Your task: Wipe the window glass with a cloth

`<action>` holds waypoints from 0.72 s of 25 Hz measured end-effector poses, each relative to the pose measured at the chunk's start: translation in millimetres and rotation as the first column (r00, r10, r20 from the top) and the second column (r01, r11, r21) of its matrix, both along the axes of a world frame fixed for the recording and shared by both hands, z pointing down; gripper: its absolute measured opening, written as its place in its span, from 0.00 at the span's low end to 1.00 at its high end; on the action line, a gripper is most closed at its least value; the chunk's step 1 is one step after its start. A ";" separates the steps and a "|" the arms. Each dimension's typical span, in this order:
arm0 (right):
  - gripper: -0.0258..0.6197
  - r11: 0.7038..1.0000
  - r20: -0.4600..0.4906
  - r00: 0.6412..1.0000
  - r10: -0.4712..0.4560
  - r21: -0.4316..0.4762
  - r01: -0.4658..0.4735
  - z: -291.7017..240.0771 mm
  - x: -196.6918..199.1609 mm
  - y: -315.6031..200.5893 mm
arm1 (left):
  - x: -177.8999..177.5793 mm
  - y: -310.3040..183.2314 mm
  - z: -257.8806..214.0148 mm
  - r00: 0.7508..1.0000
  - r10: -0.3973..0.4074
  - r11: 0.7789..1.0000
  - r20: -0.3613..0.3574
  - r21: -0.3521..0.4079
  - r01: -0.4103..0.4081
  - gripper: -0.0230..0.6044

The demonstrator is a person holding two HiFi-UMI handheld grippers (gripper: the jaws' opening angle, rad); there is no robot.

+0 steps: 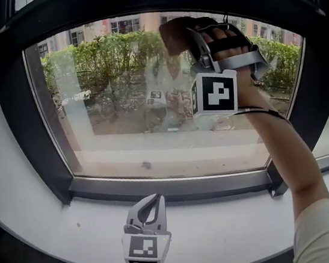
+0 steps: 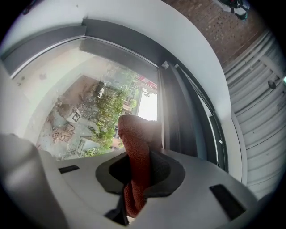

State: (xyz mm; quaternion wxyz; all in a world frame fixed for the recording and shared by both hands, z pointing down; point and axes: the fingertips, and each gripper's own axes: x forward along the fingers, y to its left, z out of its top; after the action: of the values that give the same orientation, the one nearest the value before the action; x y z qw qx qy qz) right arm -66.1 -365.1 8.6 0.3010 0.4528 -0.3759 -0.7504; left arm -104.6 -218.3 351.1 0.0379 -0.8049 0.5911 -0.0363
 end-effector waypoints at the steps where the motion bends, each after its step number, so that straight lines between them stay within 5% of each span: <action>1: 0.14 1.000 -0.007 1.000 0.004 -0.003 -0.004 5.2 -1.3 -1.4 | 3.0 0.3 1.4 1.000 0.005 1.000 0.013 -0.001 -0.005 0.07; 18: 0.13 0.990 0.134 0.989 -0.067 -0.114 0.082 44.0 -6.1 0.5 | -12.9 2.7 8.4 1.000 0.028 1.000 -0.002 -0.005 -0.028 0.07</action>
State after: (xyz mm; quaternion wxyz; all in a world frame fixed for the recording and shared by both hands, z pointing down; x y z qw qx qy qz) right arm -72.2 -364.7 52.6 0.2742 0.4674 -0.4557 -0.7062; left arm -117.5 -215.6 359.6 0.0360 -0.8131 0.5798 -0.0365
